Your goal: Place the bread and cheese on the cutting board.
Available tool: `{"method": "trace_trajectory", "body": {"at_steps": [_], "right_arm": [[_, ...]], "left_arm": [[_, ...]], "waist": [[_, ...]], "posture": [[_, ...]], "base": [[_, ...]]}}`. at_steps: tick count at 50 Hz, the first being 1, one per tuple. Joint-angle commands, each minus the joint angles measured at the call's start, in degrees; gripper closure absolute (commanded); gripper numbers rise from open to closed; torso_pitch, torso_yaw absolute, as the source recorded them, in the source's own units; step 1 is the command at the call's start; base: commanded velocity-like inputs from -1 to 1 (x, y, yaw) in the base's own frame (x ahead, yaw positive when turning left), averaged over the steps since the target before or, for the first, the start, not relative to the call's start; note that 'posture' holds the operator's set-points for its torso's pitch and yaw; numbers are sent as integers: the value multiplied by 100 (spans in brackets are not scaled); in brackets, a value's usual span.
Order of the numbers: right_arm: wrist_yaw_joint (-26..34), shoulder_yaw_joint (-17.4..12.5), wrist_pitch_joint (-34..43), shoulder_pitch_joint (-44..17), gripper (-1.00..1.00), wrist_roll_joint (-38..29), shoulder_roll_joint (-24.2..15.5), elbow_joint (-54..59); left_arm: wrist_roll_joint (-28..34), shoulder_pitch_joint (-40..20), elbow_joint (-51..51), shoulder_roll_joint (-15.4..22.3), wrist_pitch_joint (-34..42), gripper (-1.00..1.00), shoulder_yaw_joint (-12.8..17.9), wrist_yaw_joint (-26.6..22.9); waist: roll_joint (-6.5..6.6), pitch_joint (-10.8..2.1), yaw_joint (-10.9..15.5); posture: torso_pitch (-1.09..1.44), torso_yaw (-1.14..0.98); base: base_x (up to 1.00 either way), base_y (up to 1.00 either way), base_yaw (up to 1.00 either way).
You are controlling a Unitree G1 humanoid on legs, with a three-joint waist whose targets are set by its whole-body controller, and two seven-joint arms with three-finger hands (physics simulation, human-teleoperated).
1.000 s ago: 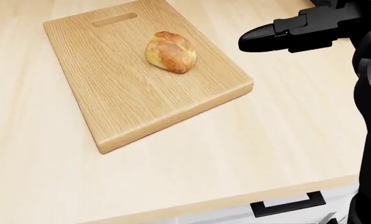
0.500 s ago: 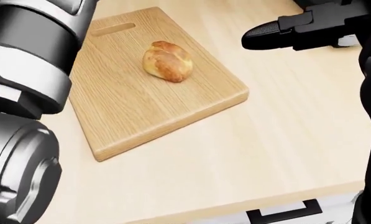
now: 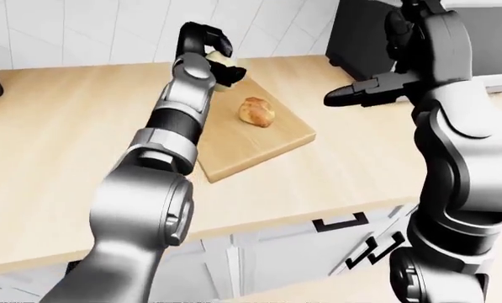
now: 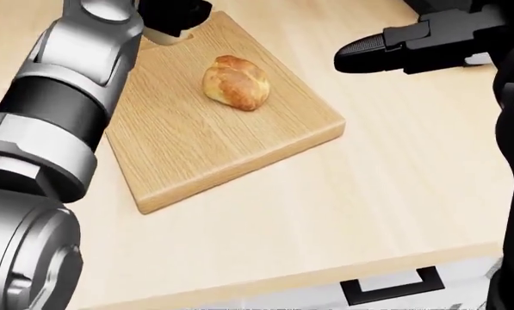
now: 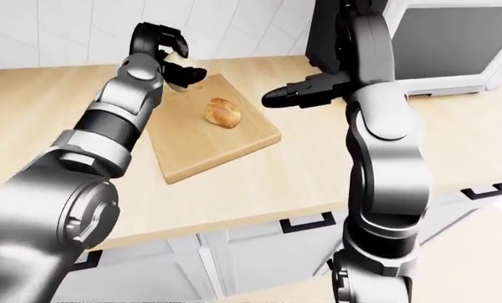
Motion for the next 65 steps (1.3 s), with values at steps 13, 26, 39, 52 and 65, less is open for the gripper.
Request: {"method": "trace_trajectory", "body": {"at_steps": [13, 26, 39, 52, 65], "right_arm": [[-15, -14, -236, -171, -100, -77, -7, -38], [10, -6, -243, -168, -100, -110, 8, -28], [33, 17, -292, -150, -100, -158, 39, 15], [46, 17, -281, -169, -100, -182, 61, 15], [49, 28, -266, -202, -100, -186, 52, 13]], "left_arm": [[48, 29, -163, 154, -453, 100, 62, 300], [42, 147, -164, 81, -592, 100, 60, 312], [13, 110, -145, 90, -615, -100, 82, 254], [-102, -540, -371, 286, -355, -100, 95, -47], [-86, -956, -1015, 418, 98, -100, -15, -541]], "waist": [[12, -227, 2], [19, -248, 4], [36, -262, 1], [34, -240, -3], [31, -188, -1]], "posture": [[0, 0], [0, 0], [0, 0], [0, 0], [0, 0]], "base": [[0, 0, 0], [0, 0, 0], [0, 0, 0], [0, 0, 0], [0, 0, 0]]}}
